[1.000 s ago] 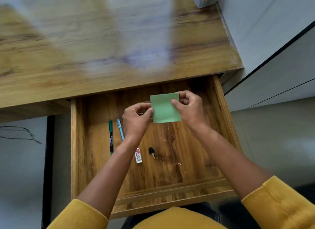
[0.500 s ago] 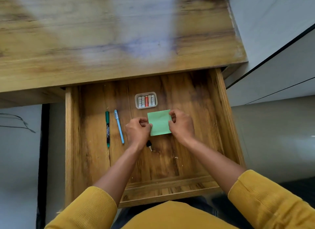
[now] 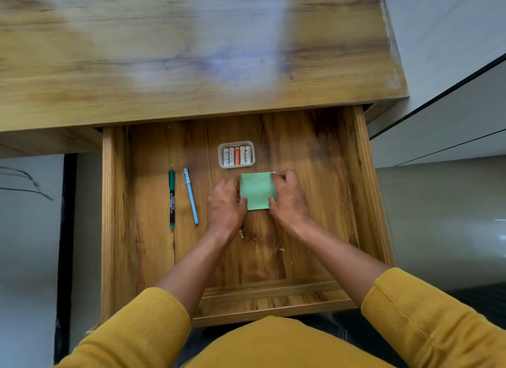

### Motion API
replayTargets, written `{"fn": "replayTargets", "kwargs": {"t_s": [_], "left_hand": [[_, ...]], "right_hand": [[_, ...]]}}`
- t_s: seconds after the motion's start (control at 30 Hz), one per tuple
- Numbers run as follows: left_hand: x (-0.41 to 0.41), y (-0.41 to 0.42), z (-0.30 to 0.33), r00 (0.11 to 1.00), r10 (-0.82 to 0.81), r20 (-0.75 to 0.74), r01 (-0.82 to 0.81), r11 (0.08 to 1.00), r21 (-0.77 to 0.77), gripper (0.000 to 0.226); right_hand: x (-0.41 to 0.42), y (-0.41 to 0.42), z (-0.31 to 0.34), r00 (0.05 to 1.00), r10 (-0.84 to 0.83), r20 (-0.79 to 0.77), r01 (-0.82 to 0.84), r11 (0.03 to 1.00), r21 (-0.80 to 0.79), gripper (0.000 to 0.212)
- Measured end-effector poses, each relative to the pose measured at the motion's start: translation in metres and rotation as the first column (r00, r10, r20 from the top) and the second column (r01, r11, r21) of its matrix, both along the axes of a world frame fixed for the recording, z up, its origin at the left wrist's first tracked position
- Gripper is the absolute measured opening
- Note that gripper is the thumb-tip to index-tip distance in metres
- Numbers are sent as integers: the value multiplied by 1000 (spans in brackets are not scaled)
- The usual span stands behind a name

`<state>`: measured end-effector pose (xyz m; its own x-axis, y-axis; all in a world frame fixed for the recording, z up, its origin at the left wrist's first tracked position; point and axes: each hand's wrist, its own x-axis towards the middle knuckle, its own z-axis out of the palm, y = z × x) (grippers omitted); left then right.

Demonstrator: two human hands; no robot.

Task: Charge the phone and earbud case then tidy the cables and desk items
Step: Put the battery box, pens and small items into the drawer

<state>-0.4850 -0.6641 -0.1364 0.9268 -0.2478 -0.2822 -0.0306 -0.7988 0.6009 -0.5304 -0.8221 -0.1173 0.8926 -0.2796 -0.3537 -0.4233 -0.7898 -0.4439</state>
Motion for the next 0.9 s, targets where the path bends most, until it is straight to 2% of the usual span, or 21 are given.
{"fn": "replayTargets", "kwargs": {"t_s": [0.07,0.2,0.33,0.43,0.5,0.6,0.7,0.8,0.9], "left_hand": [[0,2,-1,997,-76,26,73,993,97,53],[1,6,-2,995,-103,18,100,989,104,54],[4,10,4,995,-102,15,102,995,22,54],[2,23,11,988,-153,-10,152,986,-64,36],[-3,40,14,970,-220,-106,205,969,-135,22],[-15,64,18,879,-357,-316,313,932,-182,12],[-30,78,23,783,-449,-431,420,892,-166,8],[-44,89,25,724,-532,-439,526,837,-148,10],[-50,94,27,714,-575,-399,573,808,-138,17]], "right_hand": [[0,0,0,1000,19,-8,-19,999,-26,63],[2,-1,3,999,25,-28,-26,999,-38,64],[0,-1,6,1000,19,0,-19,1000,-18,57],[-8,2,8,995,38,97,-40,999,14,38],[-17,5,9,985,134,109,-139,990,32,26],[-30,9,10,944,330,8,-328,935,136,16],[-44,13,10,860,481,-170,-420,858,297,15],[-60,18,8,794,549,-260,-432,811,395,20],[-70,20,9,757,583,-296,-429,785,447,27]]}}
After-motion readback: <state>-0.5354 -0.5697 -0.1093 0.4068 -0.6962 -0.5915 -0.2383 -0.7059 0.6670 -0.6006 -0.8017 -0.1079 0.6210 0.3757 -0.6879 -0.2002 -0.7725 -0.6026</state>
